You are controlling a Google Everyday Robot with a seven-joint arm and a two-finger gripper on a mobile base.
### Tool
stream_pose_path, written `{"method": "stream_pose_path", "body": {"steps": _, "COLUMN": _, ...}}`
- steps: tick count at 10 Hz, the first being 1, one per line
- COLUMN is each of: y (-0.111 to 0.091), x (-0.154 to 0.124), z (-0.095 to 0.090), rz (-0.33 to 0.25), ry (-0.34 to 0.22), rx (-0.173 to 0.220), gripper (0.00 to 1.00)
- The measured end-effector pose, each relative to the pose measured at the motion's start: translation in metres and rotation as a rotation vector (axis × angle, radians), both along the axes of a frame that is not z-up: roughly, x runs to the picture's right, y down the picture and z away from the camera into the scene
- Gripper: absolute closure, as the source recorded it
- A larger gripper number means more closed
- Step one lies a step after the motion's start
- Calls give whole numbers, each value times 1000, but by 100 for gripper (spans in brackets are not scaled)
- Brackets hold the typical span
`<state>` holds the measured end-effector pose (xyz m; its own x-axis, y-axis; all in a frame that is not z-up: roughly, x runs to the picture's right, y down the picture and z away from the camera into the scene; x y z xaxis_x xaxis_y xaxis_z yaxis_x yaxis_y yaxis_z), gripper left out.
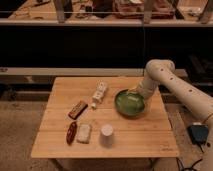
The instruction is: Pick up the ceramic bowl
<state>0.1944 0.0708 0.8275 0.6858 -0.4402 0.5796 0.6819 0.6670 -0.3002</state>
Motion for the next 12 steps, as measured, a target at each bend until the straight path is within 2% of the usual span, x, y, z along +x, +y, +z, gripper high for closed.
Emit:
{"method": "stream_pose_path", "body": {"steps": 2, "y": 16, "x": 6, "z": 6, "rz": 4, "ry": -11, "rx": 23, "gripper": 20}}
{"method": "stream_pose_path", "body": {"steps": 6, "y": 32, "x": 17, "z": 19, "rz": -12, "ry": -41, "rx": 111, "gripper": 20}}
{"method": "stream_pose_path", "body": {"steps": 8, "y": 42, "x": 22, "z": 26, "rz": -56, "ry": -58, "rx": 151, "gripper": 20}}
{"method": "stream_pose_path", "body": {"steps": 9, "y": 46, "x": 25, "z": 28, "rz": -73, "ry": -58, "rx": 157, "gripper": 20}}
{"method": "stream_pose_path", "body": {"steps": 12, "y": 45, "x": 22, "z": 29, "rz": -75, "ry": -61, "rx": 157, "gripper": 20}}
